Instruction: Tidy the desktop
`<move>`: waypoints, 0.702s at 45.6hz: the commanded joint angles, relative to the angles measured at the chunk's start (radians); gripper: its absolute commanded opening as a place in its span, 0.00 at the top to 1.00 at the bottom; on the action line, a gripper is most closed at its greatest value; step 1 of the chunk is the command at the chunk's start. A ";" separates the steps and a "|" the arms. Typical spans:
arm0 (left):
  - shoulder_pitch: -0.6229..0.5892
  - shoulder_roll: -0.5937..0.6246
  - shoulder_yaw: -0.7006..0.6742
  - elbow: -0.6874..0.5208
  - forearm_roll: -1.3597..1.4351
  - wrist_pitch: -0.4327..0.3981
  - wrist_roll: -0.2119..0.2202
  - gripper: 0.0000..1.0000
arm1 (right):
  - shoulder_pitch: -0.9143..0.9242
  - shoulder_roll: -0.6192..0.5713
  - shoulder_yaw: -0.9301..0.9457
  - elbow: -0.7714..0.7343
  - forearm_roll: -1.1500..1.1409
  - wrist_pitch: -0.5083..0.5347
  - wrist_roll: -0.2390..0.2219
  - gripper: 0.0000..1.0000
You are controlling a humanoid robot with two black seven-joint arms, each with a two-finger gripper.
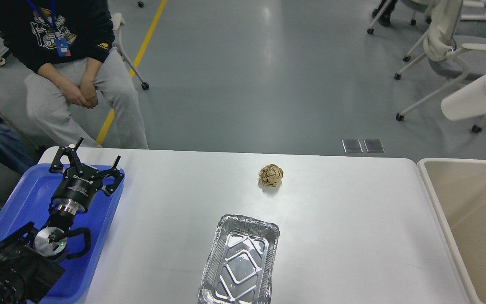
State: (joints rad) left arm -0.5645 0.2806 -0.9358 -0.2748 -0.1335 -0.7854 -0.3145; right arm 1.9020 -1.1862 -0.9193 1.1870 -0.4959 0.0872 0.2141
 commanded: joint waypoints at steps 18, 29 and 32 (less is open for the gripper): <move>0.000 0.000 0.000 0.000 0.000 0.000 0.000 0.00 | -0.768 0.184 0.330 -0.412 0.672 -0.391 -0.007 1.00; 0.000 0.000 0.000 0.000 0.000 0.000 -0.002 0.00 | -1.145 0.451 0.621 -0.800 0.749 -0.402 -0.033 1.00; 0.000 0.000 0.000 0.000 0.000 0.000 -0.002 0.00 | -1.225 0.552 0.716 -0.947 0.738 -0.395 -0.038 1.00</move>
State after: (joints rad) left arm -0.5645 0.2807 -0.9358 -0.2745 -0.1335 -0.7854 -0.3152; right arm 1.0094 -0.8976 -0.4808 0.6286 0.1686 -0.2848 0.1983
